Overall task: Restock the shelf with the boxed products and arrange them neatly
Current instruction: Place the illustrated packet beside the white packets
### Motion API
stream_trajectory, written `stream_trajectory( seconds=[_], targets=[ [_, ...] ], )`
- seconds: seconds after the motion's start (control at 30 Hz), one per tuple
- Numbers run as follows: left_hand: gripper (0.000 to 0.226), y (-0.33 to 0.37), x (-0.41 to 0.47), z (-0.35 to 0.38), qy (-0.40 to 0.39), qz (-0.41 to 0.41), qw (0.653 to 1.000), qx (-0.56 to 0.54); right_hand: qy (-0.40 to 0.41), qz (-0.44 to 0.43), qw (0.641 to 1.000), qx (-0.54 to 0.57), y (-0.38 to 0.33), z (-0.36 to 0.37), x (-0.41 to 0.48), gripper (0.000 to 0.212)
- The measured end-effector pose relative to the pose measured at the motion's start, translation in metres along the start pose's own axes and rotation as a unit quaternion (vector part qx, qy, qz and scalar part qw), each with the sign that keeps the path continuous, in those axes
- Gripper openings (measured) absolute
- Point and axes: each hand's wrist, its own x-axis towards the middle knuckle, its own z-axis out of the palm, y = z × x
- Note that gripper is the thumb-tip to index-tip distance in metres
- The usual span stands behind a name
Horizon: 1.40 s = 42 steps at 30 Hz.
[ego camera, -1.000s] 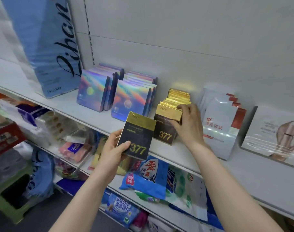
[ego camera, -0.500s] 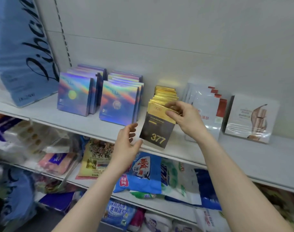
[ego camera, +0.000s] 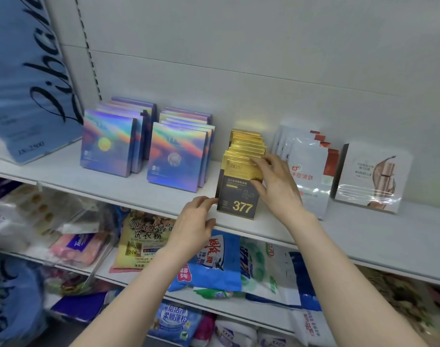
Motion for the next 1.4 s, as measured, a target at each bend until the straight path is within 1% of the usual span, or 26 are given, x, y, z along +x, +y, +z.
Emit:
stream_trajectory(
  seconds=[0.2, 0.3, 0.37, 0.43, 0.53, 0.6, 0.7, 0.83, 1.0, 1.2, 1.33, 1.4],
  targets=[
    [0.039, 0.007, -0.004, -0.009, 0.052, 0.076, 0.996, 0.009, 0.055, 0.006, 0.998, -0.029, 0.005, -0.017, -0.038, 0.043],
    [0.037, 0.016, -0.013, -0.008, 0.054, 0.116, 0.992, 0.006, 0.062, 0.040, 0.997, -0.037, 0.009, -0.023, -0.076, 0.042],
    [0.035, 0.025, -0.021, -0.003, 0.048, 0.139, 0.989, -0.010, 0.052, 0.076, 0.995, -0.028, 0.012, -0.026, -0.107, 0.042],
    [0.033, 0.037, -0.031, 0.006, 0.036, 0.159, 0.985, -0.048, 0.051, 0.134, 0.990, 0.018, 0.016, -0.028, -0.140, 0.040],
    [0.031, 0.061, -0.047, 0.027, 0.011, 0.171, 0.979, -0.110, 0.080, 0.222, 0.968, 0.088, 0.022, -0.030, -0.192, 0.036],
    [0.031, 0.078, -0.057, 0.045, -0.006, 0.172, 0.974, -0.146, 0.095, 0.261, 0.955, 0.100, 0.030, -0.030, -0.226, 0.034],
    [0.031, 0.107, -0.070, 0.073, -0.033, 0.178, 0.968, -0.175, 0.092, 0.312, 0.940, 0.107, 0.047, -0.032, -0.273, 0.033],
    [0.031, 0.160, -0.084, 0.116, -0.088, 0.193, 0.959, -0.190, 0.096, 0.357, 0.925, 0.085, 0.084, -0.053, -0.327, 0.032],
    [0.031, 0.252, -0.104, 0.183, -0.144, 0.214, 0.943, -0.208, 0.104, 0.405, 0.907, 0.060, 0.154, -0.105, -0.389, 0.032],
    [0.033, 0.379, -0.123, 0.263, -0.177, 0.261, 0.919, -0.236, 0.122, 0.446, 0.887, -0.006, 0.250, -0.183, -0.458, 0.032],
    [0.047, 0.460, -0.120, 0.302, -0.186, 0.300, 0.905, -0.237, 0.122, 0.476, 0.871, -0.027, 0.313, -0.235, -0.487, 0.034],
    [0.049, 0.497, -0.106, 0.318, -0.189, 0.319, 0.899, -0.232, 0.125, 0.482, 0.866, -0.042, 0.347, -0.257, -0.494, 0.034]
  ],
)
